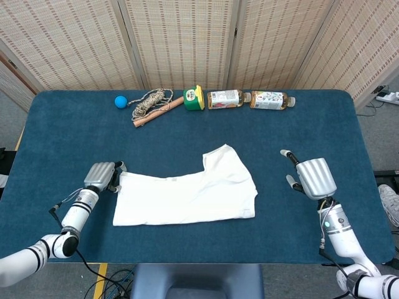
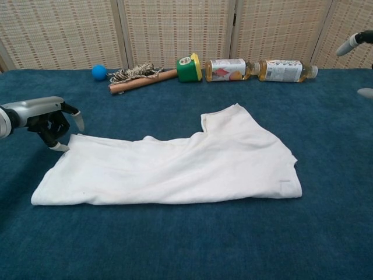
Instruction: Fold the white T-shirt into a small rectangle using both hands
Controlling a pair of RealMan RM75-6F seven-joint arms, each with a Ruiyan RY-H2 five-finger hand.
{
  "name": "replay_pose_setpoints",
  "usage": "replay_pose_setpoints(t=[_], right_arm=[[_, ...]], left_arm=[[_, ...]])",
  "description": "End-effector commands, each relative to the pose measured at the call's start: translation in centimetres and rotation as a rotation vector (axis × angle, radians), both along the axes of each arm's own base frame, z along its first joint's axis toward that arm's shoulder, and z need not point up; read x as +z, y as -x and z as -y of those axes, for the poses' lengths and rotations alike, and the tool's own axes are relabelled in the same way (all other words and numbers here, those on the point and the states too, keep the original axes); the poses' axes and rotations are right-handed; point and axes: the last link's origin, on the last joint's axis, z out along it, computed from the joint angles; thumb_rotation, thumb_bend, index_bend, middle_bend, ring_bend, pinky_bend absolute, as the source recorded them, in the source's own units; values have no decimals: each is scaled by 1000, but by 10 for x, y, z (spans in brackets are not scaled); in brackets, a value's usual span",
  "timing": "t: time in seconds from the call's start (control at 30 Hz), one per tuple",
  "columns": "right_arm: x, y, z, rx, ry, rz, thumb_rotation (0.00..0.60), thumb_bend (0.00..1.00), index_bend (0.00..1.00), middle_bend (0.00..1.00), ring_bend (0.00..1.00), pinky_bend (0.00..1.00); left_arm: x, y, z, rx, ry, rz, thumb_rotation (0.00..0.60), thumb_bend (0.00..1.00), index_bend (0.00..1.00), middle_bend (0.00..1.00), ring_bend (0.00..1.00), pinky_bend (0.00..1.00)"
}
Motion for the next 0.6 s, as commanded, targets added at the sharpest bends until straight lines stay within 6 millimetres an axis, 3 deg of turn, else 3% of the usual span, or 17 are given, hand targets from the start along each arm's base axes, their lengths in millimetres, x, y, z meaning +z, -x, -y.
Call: replay_pose_setpoints(t=[0.03, 0.3, 0.6], right_arm=[[0, 1, 0, -2, 0, 3, 600, 304, 226, 879, 923, 1000], [2, 5, -1, -12, 6, 16, 600, 304, 228, 879, 923, 1000], [3, 10, -3, -24, 9, 31, 600, 308, 228, 879, 923, 1000]], left_arm=[[-2, -2, -2, 1, 5, -4, 600, 307, 414, 788, 739, 927], [-3, -10, -6, -1, 25, -9, 600, 445, 427, 788, 739, 927], [-4, -13, -9, 17, 52, -28, 600, 447, 400, 788, 740, 927]])
